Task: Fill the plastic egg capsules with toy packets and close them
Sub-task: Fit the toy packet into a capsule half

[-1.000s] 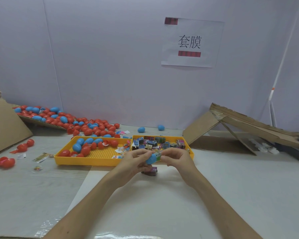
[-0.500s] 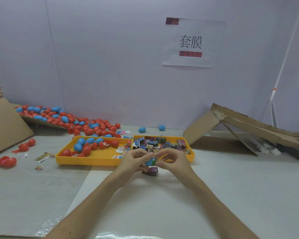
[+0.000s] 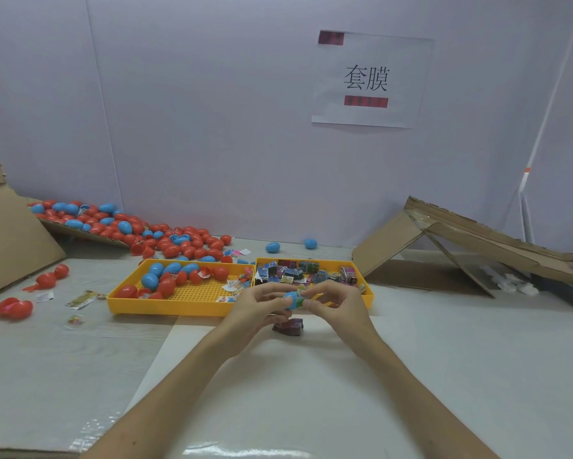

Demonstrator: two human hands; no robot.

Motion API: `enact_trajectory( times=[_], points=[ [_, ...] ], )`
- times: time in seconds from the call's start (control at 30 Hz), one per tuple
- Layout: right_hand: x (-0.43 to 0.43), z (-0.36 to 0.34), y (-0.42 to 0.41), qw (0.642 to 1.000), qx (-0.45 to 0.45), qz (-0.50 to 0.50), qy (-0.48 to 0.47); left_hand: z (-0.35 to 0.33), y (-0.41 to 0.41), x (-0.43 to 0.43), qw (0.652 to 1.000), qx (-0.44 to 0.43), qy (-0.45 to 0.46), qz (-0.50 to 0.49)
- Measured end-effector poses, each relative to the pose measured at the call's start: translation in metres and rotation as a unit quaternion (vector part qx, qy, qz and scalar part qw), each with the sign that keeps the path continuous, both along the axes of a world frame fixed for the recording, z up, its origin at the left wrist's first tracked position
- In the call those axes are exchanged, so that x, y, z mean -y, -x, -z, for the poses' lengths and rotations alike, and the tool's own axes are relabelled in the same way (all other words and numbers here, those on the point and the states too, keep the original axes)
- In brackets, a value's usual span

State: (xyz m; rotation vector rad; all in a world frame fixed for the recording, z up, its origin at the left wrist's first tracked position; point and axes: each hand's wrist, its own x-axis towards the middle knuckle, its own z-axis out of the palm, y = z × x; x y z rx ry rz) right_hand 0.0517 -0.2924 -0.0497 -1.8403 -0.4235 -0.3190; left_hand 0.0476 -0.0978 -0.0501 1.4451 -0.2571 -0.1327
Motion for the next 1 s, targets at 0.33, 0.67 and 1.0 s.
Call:
enact_trajectory(
  times=[0.33, 0.67, 1.0],
  points=[
    [-0.002, 0.004, 0.001, 0.992, 0.106, 0.046, 0.058, 0.005, -0.007, 0.001, 0.999, 0.018, -0.025, -0.045],
    [-0.004, 0.005, 0.002, 0.983, 0.147, 0.052, 0.092, 0.008, -0.011, 0.002, 0.995, 0.038, -0.061, -0.075],
    [-0.006, 0.005, 0.004, 0.986, 0.122, 0.030, 0.111, 0.009, -0.011, 0.001, 0.992, 0.058, -0.086, -0.077]
  ],
)
